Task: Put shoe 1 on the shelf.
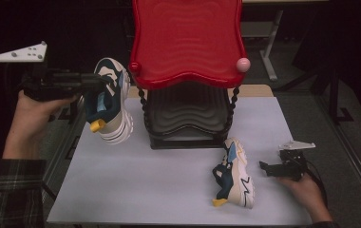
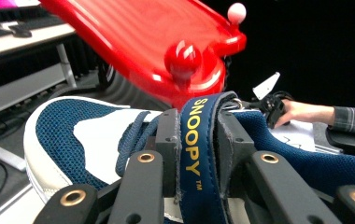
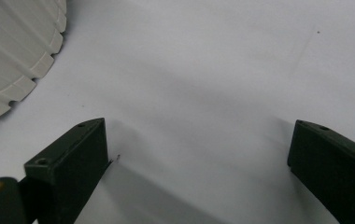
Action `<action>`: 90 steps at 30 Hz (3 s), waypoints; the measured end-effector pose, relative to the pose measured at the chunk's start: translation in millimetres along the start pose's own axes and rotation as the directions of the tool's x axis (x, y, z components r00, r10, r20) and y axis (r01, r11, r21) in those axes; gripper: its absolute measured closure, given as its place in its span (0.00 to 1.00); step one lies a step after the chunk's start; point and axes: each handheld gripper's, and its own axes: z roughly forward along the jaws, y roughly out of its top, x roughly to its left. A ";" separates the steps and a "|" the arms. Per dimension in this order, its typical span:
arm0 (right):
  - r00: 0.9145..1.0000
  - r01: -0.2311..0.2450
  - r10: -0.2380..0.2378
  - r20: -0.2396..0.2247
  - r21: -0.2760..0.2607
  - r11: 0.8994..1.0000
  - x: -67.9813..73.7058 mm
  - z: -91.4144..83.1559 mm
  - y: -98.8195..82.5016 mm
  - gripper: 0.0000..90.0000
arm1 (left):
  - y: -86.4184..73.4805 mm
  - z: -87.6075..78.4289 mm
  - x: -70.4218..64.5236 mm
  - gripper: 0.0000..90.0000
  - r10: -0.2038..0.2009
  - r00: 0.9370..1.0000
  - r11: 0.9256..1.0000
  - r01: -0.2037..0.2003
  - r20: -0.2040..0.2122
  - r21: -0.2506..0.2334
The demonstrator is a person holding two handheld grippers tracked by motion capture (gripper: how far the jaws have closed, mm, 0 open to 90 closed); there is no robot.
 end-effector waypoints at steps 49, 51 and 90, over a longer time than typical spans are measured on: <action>1.000 -0.002 0.002 0.001 0.001 1.000 0.1 0.2 0.1 0.05 | 177.9 97.8 38.1 0.82 0.236 0.971 0.972 -0.236 0.031 0.012; 1.000 -0.001 0.001 -0.001 0.001 1.000 0.0 0.2 0.1 0.05 | 179.0 105.9 39.9 0.82 0.242 0.970 0.970 -0.243 0.032 0.022; 1.000 0.000 0.000 0.000 0.000 1.000 0.1 0.1 0.0 0.05 | 166.3 156.2 38.3 0.37 0.206 0.979 0.977 -0.204 -0.015 0.060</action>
